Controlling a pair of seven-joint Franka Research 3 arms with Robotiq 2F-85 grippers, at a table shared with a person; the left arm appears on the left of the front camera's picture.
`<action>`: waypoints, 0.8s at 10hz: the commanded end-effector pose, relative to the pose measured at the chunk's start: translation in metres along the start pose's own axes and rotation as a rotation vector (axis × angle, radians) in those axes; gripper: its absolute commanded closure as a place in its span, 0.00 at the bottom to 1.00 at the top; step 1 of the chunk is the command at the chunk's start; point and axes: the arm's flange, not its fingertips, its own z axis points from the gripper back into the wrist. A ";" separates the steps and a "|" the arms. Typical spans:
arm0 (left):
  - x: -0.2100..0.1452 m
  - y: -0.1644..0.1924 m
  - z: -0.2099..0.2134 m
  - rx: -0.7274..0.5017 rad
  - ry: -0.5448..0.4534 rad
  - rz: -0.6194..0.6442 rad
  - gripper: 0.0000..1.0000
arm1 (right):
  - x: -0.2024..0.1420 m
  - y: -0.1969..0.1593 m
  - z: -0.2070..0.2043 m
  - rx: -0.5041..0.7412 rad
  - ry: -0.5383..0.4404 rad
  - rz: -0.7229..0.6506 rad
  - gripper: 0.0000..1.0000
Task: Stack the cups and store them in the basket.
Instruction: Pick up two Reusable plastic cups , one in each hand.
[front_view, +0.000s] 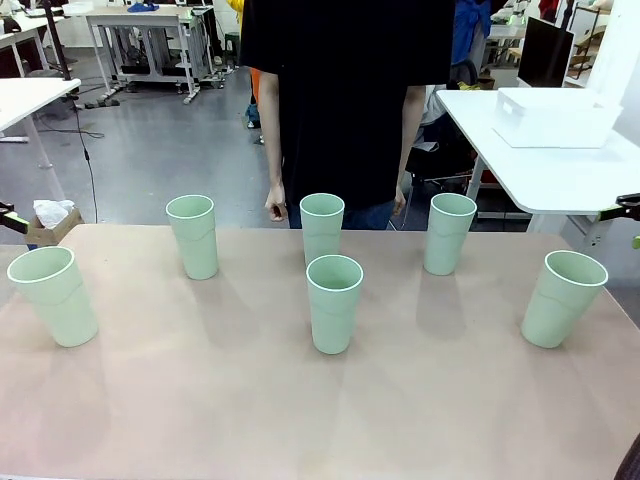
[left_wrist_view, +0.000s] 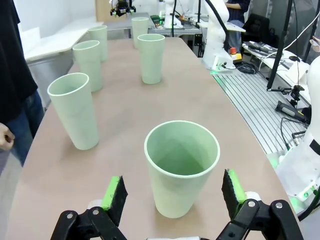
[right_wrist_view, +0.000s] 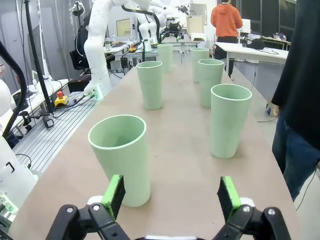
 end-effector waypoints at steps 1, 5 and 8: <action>-0.018 0.004 -0.001 0.010 -0.023 -0.007 0.00 | -0.009 0.000 -0.005 -0.013 -0.018 0.023 0.00; -0.057 0.004 0.007 0.030 -0.099 -0.092 0.00 | -0.039 -0.001 -0.021 0.016 -0.025 0.103 0.00; -0.078 0.002 -0.006 0.026 -0.123 -0.128 0.00 | -0.066 0.005 -0.036 0.052 -0.012 0.126 0.00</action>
